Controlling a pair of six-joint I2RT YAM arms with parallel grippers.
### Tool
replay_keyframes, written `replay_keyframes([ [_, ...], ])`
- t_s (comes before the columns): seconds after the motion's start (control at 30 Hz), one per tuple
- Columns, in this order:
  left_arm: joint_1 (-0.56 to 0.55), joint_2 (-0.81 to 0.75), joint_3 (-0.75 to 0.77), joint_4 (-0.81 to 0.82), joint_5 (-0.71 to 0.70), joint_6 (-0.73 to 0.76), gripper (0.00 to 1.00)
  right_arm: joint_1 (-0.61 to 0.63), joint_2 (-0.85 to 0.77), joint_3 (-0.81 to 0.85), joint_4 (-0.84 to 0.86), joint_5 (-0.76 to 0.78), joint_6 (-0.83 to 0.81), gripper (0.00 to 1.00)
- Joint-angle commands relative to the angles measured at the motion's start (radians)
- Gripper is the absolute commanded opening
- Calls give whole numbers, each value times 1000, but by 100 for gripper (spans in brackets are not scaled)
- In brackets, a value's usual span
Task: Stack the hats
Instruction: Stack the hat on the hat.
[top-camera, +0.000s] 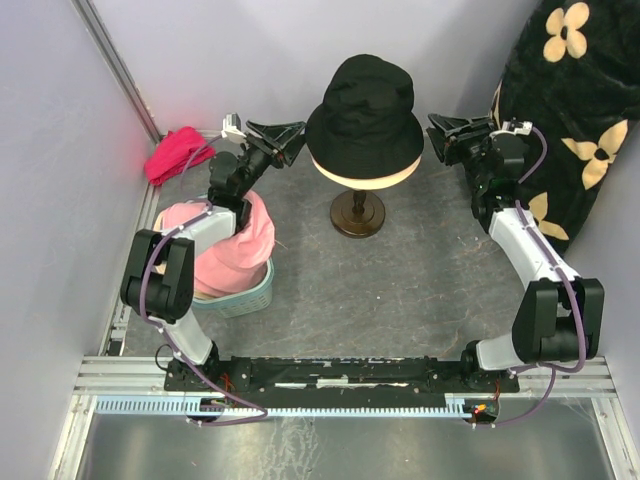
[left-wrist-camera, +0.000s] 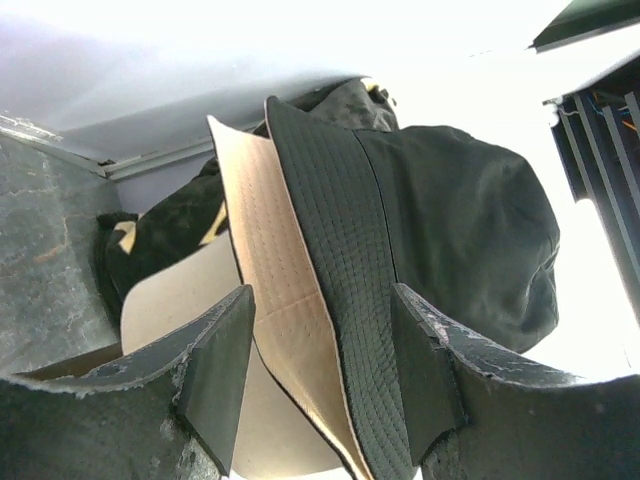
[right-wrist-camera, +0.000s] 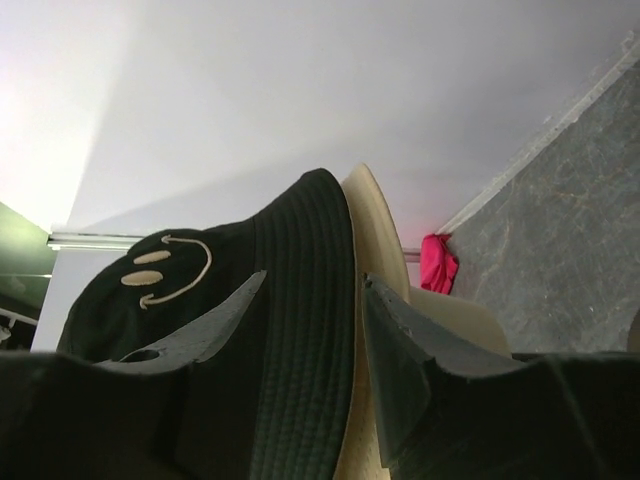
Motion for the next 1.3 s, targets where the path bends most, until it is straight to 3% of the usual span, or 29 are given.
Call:
replay_keyframes([
  [0.0,27,-11,46,11,22,-24,64,-5,-85,-33,-31,19,-22,51],
  [0.47,48,106,185,14,139,-103,65,-2,-216,-79,-147,8,-31,52],
  [1.27,19,198,272,56,178,-155,66,112,-166,-47,-123,28,-4,52],
])
